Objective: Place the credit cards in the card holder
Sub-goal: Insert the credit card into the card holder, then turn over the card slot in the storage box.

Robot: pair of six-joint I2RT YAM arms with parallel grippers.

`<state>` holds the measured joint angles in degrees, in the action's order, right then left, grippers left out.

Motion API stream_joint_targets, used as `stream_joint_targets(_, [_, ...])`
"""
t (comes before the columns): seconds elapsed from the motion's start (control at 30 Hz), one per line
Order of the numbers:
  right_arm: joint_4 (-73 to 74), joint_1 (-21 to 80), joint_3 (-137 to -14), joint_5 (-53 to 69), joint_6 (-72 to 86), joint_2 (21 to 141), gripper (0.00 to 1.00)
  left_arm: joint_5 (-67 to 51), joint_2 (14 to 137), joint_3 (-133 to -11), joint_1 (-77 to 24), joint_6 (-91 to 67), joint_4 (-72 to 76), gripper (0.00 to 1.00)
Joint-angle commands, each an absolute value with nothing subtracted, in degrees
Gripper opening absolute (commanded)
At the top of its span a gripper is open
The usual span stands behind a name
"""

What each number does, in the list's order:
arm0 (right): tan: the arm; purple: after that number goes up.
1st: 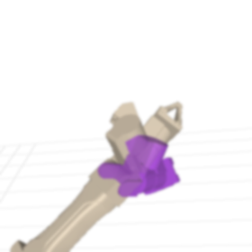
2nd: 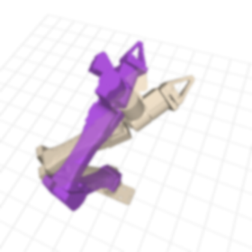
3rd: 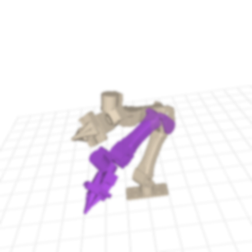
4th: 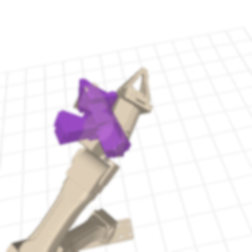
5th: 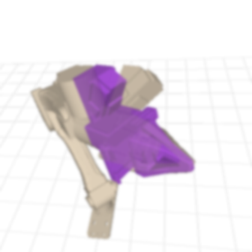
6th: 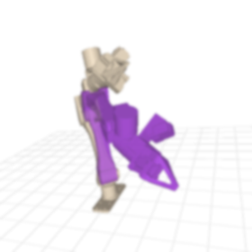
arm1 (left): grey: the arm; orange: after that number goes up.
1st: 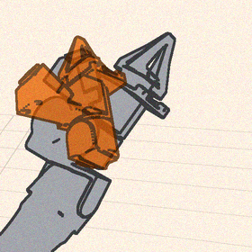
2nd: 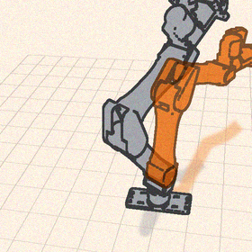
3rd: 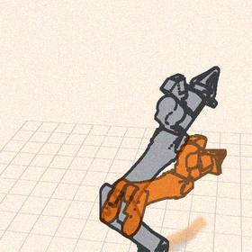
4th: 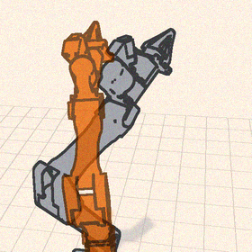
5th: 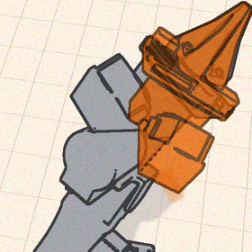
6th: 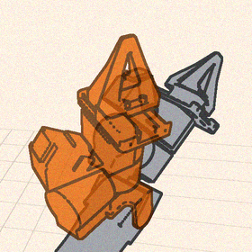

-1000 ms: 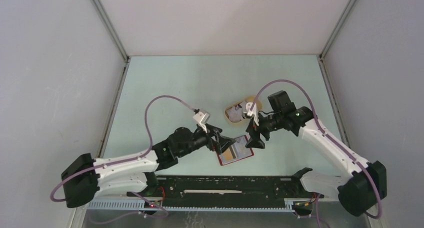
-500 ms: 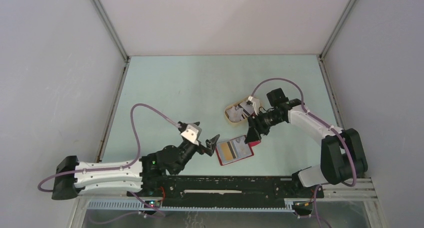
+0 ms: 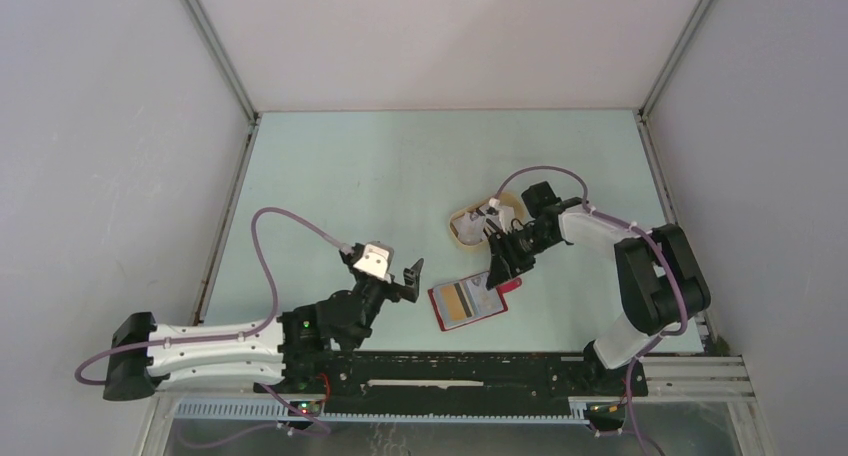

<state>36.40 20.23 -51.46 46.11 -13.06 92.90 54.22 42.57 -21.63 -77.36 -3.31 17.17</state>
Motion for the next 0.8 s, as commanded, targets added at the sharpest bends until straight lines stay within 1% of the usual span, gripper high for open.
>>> stream_joint_targets(0.0, [35.29,20.63,-51.9,44.47,-11.0,93.44,0.63,54.71,41.95,-20.17,-77.35,-6.42,19.33,1.0])
stream_joint_targets(0.17, [35.67,21.05,-52.48,44.36,-10.76,95.0,0.61,54.68,42.92,-20.65,-77.36,-7.02,18.92,1.0])
stream_joint_targets(0.77, [37.79,22.19,-54.05,46.62,-11.31,97.86,0.61,54.72,42.23,-20.03,-77.41,-7.34,19.28,1.0])
